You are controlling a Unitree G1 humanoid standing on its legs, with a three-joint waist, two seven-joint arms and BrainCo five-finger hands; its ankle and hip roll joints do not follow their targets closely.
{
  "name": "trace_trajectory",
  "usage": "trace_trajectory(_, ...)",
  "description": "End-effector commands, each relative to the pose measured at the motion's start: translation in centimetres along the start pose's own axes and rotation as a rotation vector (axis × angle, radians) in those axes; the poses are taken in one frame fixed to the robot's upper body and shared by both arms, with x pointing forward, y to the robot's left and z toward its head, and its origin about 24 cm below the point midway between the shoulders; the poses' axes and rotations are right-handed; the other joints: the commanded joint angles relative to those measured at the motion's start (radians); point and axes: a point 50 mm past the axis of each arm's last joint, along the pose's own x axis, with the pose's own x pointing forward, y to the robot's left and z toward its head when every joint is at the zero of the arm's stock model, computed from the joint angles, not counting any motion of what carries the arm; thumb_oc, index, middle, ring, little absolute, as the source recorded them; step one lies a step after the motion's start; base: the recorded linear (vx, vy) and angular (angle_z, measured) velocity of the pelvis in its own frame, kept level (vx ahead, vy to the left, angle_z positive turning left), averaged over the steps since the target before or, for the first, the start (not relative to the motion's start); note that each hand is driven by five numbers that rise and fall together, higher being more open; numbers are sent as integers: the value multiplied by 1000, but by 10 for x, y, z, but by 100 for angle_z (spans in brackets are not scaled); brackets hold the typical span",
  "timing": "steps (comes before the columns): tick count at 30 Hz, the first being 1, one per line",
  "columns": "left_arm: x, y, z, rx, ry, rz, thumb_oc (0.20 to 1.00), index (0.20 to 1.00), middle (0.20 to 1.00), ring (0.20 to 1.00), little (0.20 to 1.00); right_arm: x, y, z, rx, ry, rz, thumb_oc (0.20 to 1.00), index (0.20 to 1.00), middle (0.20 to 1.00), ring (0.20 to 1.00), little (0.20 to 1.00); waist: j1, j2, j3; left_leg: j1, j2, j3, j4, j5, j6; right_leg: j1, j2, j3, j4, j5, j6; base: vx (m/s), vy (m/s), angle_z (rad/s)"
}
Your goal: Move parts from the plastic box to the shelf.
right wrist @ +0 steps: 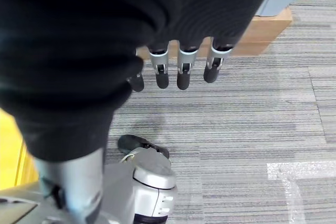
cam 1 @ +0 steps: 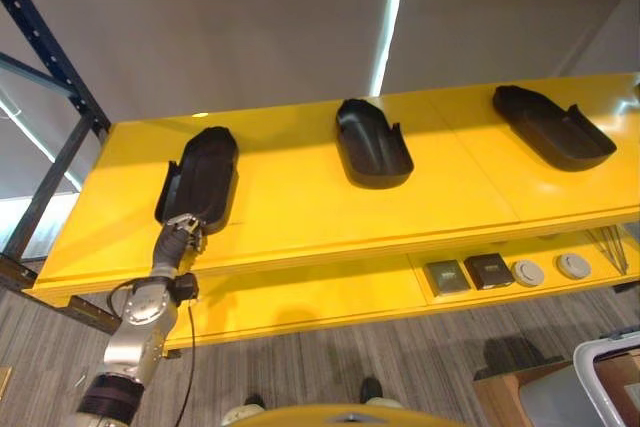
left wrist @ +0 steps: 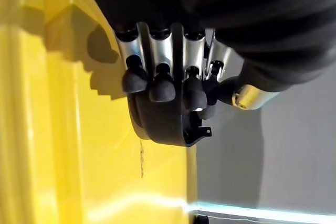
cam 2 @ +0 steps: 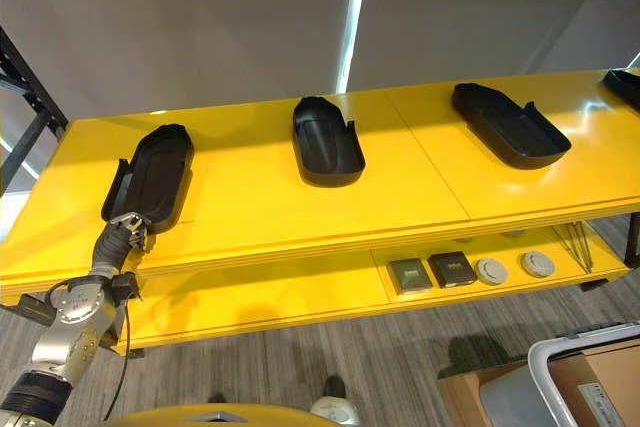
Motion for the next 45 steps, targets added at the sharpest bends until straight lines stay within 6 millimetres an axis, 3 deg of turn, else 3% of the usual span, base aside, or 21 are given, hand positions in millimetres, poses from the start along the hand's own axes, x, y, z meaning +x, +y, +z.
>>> trace_trajectory(1, 21, -6, 22, 26, -93, 25, 200, 200, 200, 200, 200, 1, -9, 3, -88, 0, -2, 1000, 1000, 1000, 1000, 1000, -12, -11, 38, -30, 11, 10, 62, -78, 36, 32, -27, 20, 49, -113, 37, 0, 0, 0)
trace_trajectory(11, 35, -9, 5, 8, -23, 98, 200, 200, 200, 200, 200, 2, -8, 3, -135, -5, 4, 1000, 1000, 1000, 1000, 1000, -42, -17, 32, -24, 18, 29, 60, -77, 35, 25, -21, 41, 53, -118, 39, 2, 0, -1)
trace_trajectory(23, 37, -22, 14, -2, -71, 7, 200, 200, 200, 200, 200, 2, -8, 7, -133, -12, 9, 1000, 1000, 1000, 1000, 1000, -36, -22, 41, -31, 19, 22, 69, -81, 37, 23, -19, 42, 56, -120, 35, 1, -3, -4)
trace_trajectory(24, 34, -27, 22, -14, -115, -49, 479, 479, 479, 479, 479, 2, -7, 9, -125, -13, 9, 1000, 1000, 1000, 1000, 1000, -29, -21, 44, -32, 18, 18, 68, -81, 37, 26, -20, 38, 54, -119, 34, 0, 0, 0)
trace_trajectory(25, 32, -29, 26, -20, -135, -73, 1000, 1000, 1000, 1000, 1000, 2, -7, 10, -121, -13, 8, 1000, 1000, 1000, 1000, 1000, -26, -20, 45, -32, 18, 16, 68, -81, 37, 27, -21, 35, 54, -118, 33, 0, 0, 0)
trace_trajectory(27, 29, -31, 33, -27, -165, -108, 1000, 1000, 1000, 1000, 1000, 2, -7, 10, -113, -13, 7, 1000, 1000, 1000, 1000, 1000, -21, -19, 47, -32, 17, 13, 67, -81, 38, 28, -22, 32, 54, -118, 33, -18, 1, 1)
trace_trajectory(29, 19, -39, 56, -51, -253, -226, 1000, 1000, 1000, 1000, 1000, 2, -6, 11, -87, -13, 3, 1000, 1000, 1000, 1000, 1000, -5, -16, 52, -33, 13, 2, 64, -82, 39, 33, -25, 21, 50, -116, 31, -41, 1, 4)
trace_trajectory(31, 17, -41, 60, -60, -272, -260, 1000, 1000, 1000, 1000, 1000, 2, -6, 11, -80, -13, 2, 1000, 1000, 1000, 1000, 1000, -2, -15, 53, -33, 12, 0, 63, -82, 40, 34, -26, 18, 49, -116, 31, -32, -4, 8)
trace_trajectory(32, 3, -51, 77, -12, -334, -424, 1000, 1000, 1000, 1000, 1000, 3, -6, 11, -56, -12, -1, 1000, 1000, 1000, 1000, 1000, 14, -12, 53, -33, 10, -8, 59, -84, 41, 41, -28, 7, 41, -113, 31, -53, -9, 16)
trace_trajectory(36, -23, -73, 84, 91, -361, -751, 1000, 1000, 1000, 1000, 1000, 3, -10, 14, -29, -10, -14, 1000, 1000, 1000, 1000, 1000, 35, -4, 44, -34, 8, -16, 55, -81, 38, 49, -30, -13, 28, -108, 34, -58, -4, 13)
trace_trajectory(40, -34, -81, 77, 193, -321, -883, 1000, 1000, 1000, 1000, 1000, 3, -13, 17, -25, -8, -23, 1000, 1000, 1000, 1000, 1000, 43, 3, 26, -31, 8, -17, 48, -75, 34, 56, -28, -22, 16, -103, 37, -41, 5, 8)
trace_trajectory(45, -32, -67, 49, 267, -259, -725, 1000, 1000, 1000, 1000, 1000, 4, -13, 19, -18, -1, -21, 1000, 1000, 1000, 1000, 1000, 51, 2, 7, -24, 8, -13, 43, -73, 33, 64, -24, -25, 5, -99, 36, -23, 0, 5)
